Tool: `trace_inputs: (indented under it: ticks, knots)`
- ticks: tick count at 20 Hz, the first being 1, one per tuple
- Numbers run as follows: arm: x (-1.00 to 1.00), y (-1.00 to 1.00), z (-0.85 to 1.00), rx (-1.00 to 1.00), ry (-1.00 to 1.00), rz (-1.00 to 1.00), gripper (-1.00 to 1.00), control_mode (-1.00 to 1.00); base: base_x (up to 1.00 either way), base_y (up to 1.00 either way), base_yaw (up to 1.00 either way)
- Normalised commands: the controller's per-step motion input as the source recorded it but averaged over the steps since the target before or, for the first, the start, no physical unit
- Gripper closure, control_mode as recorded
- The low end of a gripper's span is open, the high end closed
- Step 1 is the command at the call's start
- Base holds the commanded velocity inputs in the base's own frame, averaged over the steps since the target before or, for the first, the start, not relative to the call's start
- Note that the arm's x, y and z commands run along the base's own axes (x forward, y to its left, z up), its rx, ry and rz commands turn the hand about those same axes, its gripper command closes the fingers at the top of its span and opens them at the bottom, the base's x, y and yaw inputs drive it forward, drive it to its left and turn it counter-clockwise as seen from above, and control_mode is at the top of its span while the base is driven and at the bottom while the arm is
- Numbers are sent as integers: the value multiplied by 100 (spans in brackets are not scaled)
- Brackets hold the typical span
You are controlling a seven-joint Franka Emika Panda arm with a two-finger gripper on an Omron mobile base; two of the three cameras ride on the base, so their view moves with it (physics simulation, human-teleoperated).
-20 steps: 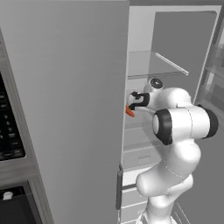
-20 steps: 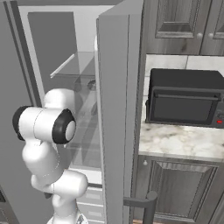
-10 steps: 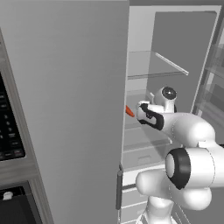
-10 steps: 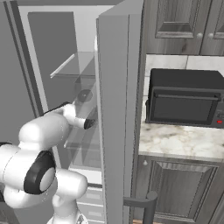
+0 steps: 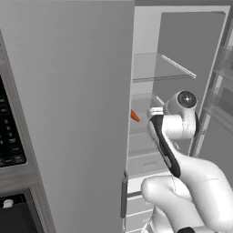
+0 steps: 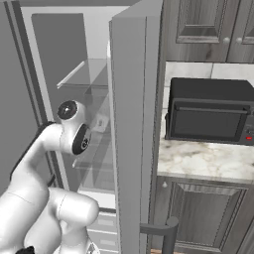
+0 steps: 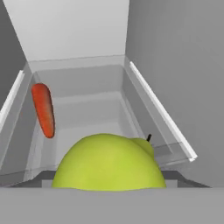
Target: Open the fridge, remove the pear, carrot, and fish, and place them on any counter.
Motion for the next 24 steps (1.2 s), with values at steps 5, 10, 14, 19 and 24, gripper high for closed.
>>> trace_inputs:
  ticks: [5,10,14,19,24]
  knots:
    - [-100,28,69,-1,0,9,100,-100,0,0,0]
    - [-100,16,61,0,0,9,100,-100,0,0,0]
    - [-100,3,77,0,0,1,100,-100,0,0,0]
    - [-100,0,81,0,0,0,100,-100,0,0,0]
    - [-23,0,5,0,3,0,100,-100,0,0,0]
